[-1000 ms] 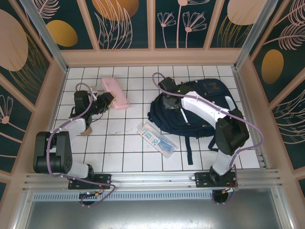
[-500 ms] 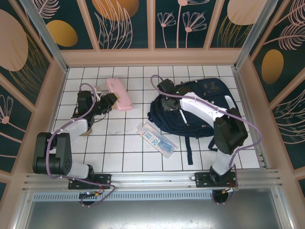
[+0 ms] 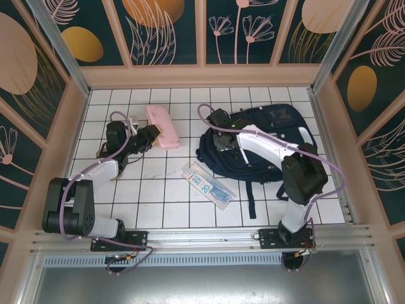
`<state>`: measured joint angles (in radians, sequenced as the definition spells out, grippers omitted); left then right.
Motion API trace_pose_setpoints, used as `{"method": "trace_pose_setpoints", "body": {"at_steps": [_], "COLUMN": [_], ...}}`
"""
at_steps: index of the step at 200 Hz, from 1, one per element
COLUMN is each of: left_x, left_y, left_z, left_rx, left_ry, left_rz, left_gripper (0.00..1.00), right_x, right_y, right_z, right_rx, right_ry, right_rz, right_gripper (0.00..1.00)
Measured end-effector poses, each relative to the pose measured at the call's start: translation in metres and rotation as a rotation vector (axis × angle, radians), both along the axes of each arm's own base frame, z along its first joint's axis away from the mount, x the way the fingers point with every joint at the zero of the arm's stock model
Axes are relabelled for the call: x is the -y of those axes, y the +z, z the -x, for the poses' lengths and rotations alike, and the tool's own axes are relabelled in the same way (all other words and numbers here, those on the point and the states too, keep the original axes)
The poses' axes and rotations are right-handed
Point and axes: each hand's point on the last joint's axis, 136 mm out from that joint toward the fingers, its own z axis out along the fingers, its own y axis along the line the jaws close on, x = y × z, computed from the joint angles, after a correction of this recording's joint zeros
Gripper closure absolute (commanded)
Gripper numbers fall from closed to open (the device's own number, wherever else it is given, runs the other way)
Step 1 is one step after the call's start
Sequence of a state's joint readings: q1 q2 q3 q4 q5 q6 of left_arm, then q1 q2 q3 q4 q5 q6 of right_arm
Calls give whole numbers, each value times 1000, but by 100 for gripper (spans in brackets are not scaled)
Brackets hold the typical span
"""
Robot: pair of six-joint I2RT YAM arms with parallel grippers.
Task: Pack the student bag
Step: Open the student bag at the middle-right of the table.
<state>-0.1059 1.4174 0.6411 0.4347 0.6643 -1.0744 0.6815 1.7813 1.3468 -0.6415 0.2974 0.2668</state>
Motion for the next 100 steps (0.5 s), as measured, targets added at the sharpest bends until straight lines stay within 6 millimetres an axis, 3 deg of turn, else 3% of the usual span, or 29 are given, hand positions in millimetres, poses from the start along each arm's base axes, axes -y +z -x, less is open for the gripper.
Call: {"method": "trace_pose_setpoints", "body": {"at_steps": [50,70,100], "left_x": [31,52,91], "left_y": [4,7,0], "left_z": [10,16,22], "left_rx": [-5,1,-22], "left_ry": [-48,-83,-145], "left_rz": [29,41,56], "left_gripper": [68,69,69], "right_x": [3,9,31], "right_y": [9,36,100], "right_z": [-5,-13,-32], "right_rx": [15,51,152], "right_ry": [-14,-36,-99], "right_rz": [-18,-53,-144], "right_gripper": [100,100,100]}}
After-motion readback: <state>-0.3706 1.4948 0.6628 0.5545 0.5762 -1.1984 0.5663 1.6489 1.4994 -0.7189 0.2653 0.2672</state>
